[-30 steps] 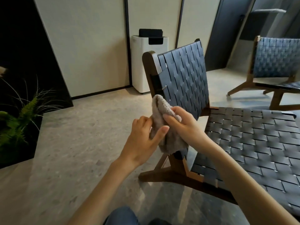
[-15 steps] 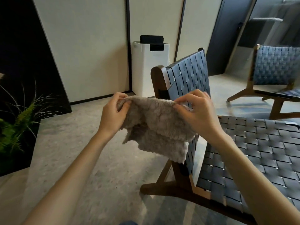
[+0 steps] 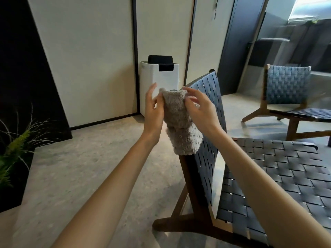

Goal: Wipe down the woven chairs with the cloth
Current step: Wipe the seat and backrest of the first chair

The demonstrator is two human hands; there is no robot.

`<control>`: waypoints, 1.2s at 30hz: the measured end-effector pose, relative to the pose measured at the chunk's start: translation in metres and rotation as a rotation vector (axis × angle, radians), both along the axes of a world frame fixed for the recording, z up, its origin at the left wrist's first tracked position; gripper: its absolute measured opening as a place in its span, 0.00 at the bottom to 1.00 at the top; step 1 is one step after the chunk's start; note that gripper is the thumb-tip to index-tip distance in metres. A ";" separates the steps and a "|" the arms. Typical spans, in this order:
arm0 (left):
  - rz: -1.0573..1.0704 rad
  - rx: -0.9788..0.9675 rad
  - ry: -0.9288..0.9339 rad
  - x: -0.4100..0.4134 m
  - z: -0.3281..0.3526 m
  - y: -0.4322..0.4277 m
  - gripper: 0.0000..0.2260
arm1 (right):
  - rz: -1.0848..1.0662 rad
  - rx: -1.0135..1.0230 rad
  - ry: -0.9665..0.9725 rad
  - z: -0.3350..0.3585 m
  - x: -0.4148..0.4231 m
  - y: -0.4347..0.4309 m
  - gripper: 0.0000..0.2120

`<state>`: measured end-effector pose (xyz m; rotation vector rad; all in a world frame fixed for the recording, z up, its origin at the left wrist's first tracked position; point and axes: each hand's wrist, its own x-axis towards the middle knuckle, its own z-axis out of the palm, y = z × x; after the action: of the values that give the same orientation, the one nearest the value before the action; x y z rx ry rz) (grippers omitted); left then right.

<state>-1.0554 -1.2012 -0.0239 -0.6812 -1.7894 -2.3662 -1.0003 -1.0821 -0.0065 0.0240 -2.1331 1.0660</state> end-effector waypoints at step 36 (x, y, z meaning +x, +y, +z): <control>0.203 -0.013 -0.124 0.037 -0.101 0.019 0.15 | -0.056 0.123 0.272 -0.104 0.030 0.009 0.21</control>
<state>-1.0186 -1.1822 -0.1251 -0.3412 -1.8255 -2.3076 -0.9700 -1.0726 -0.1109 0.1575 -1.9374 0.8458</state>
